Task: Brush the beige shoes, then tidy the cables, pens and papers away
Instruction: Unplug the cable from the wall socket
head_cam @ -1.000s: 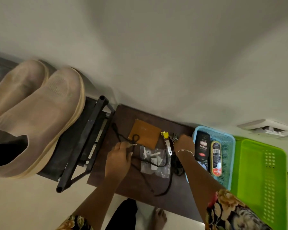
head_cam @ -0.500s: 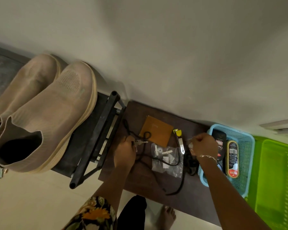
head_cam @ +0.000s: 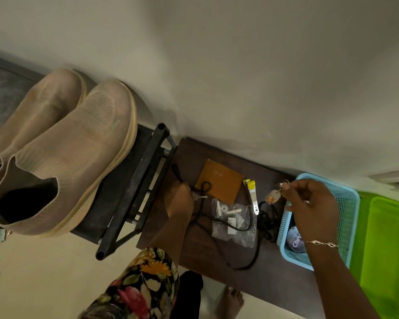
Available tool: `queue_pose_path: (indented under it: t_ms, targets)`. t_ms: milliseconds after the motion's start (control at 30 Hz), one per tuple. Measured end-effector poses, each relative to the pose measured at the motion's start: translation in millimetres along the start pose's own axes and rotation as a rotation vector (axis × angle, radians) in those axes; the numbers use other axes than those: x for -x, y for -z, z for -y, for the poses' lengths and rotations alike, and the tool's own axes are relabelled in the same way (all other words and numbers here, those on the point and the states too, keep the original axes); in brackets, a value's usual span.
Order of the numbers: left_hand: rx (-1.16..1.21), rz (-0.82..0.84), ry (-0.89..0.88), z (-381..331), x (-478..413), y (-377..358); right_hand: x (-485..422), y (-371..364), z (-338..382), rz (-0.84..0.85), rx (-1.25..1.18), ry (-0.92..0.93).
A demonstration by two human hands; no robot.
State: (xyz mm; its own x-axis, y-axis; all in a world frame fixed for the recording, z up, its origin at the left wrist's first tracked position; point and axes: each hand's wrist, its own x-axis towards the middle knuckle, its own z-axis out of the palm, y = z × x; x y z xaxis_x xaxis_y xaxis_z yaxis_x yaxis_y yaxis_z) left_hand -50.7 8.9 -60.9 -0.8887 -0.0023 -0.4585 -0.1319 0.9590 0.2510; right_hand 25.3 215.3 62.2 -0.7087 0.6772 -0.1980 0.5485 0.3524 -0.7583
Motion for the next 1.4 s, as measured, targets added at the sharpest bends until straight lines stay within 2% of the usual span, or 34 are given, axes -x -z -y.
queue_pose_path:
  t_ms: [100, 233, 367, 533, 667, 900, 1133, 1400]
  targets:
    - [0.075, -0.006, -0.048, -4.0, 6.7, 7.8, 3.1, 7.9, 13.8, 0.017, -0.133, 0.014]
    - [0.426, -0.008, -0.063, -6.8, 29.7, 31.9, 9.9, 28.9, 32.3, -0.009, -0.221, 0.028]
    - [0.711, -0.051, -0.119, -21.3, 65.3, 74.4, 19.9, 57.1, 57.8, 0.007, -0.479, 0.001]
    - [0.978, -0.008, -0.252, -63.2, 110.6, 127.7, 38.5, 102.1, 101.8, -0.06, -0.734, 0.037]
    - [1.204, 0.014, -0.322, -116.0, 152.6, 160.5, 56.0, 157.6, 128.7, -0.092, -0.824, 0.118]
    - [1.333, -0.001, -0.551, -242.4, 249.6, 233.0, 71.4, 278.7, 152.0, -0.167, -0.972, 0.26]
    - [1.391, -0.024, -0.865, -363.7, 359.1, 304.0, 79.7, 409.1, 162.5, -0.262, -0.946, 0.454]
    - [1.333, -0.241, -1.148, -449.8, 447.6, 341.7, 86.6, 528.4, 174.5, -0.458, -0.83, 0.644]
